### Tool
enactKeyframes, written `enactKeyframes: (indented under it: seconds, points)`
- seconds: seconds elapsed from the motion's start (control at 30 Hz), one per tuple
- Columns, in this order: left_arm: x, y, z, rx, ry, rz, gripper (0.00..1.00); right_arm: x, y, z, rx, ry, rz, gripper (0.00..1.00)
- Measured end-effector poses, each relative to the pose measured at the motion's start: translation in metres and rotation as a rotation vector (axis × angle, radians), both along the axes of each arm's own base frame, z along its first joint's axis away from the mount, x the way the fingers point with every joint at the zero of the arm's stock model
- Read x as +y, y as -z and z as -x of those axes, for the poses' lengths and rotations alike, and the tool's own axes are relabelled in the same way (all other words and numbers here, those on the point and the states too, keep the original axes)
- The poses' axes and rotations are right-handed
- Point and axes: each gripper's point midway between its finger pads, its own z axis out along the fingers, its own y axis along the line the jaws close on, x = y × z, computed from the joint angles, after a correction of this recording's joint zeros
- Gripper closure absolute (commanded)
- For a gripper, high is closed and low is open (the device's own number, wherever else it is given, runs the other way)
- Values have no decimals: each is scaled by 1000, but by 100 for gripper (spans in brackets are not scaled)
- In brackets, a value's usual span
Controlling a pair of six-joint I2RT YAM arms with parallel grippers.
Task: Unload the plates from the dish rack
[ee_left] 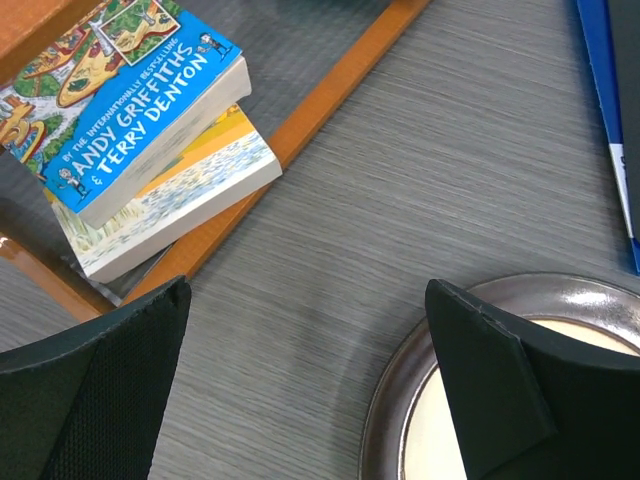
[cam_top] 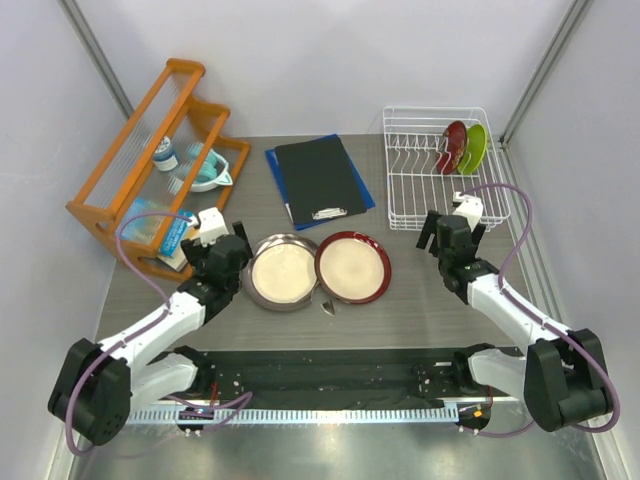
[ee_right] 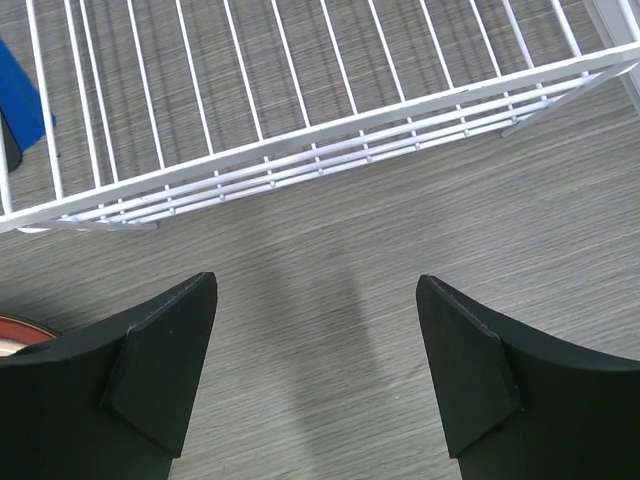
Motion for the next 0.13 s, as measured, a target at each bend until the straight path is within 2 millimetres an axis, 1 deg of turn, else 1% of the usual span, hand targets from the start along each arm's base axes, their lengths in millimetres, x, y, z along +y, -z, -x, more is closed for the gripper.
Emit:
enactKeyframes:
  seconds: [0.13]
  points:
    - [1,2,-4,29,-15,-26,1,1,-3,-1,-15,-2,-6,13]
